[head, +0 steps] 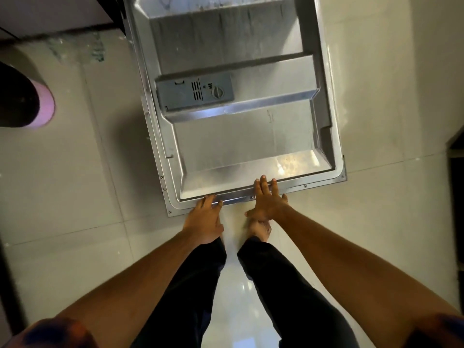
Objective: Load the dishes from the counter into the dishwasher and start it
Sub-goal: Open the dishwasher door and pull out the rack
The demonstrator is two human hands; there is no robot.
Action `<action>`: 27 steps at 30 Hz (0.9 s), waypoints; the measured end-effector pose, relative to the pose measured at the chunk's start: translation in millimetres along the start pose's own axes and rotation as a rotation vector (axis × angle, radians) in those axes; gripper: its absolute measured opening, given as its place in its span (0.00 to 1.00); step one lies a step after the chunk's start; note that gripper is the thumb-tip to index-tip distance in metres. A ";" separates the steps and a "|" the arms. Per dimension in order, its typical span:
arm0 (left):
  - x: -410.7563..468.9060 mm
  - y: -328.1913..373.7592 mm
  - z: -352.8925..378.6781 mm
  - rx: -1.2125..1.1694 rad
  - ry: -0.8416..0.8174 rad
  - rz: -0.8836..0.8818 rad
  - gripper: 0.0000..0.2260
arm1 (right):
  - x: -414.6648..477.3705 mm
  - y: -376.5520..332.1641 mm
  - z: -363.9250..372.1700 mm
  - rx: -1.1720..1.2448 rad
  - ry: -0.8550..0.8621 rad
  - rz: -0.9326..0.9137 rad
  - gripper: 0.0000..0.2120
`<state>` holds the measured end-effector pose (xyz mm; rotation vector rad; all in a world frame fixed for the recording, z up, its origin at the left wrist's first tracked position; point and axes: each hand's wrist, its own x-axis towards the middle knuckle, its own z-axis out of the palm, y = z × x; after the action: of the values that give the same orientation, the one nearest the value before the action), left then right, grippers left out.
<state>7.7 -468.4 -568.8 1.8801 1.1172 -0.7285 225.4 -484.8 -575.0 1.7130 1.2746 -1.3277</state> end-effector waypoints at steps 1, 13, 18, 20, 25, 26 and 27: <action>2.9 4.0 -9.3 -0.104 -0.019 -0.034 0.31 | -3.5 -0.8 -11.6 0.017 -0.024 -0.025 0.49; -8.0 17.0 -235.2 -0.611 0.300 -0.025 0.11 | -94.8 -27.5 -217.7 0.254 0.190 -0.189 0.25; 3.1 18.9 -356.4 -0.555 0.496 0.005 0.10 | -109.3 -35.2 -343.4 0.254 0.478 -0.243 0.28; 8.8 20.2 -390.3 -0.517 0.532 -0.024 0.12 | -108.3 -37.5 -381.7 0.243 0.546 -0.286 0.31; 38.2 27.7 -445.5 -0.297 0.600 -0.063 0.26 | -83.4 -41.5 -448.3 0.162 0.673 -0.386 0.35; 48.3 30.2 -456.5 -0.262 0.625 -0.057 0.28 | -73.7 -44.0 -461.2 0.135 0.689 -0.404 0.36; 60.4 32.1 -466.3 -0.246 0.654 -0.051 0.29 | -63.5 -47.1 -473.5 0.111 0.700 -0.414 0.38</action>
<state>96.0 -50.1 -370.6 1.9238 1.5738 0.0287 346.8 -69.8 -366.4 2.1748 2.0665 -1.0430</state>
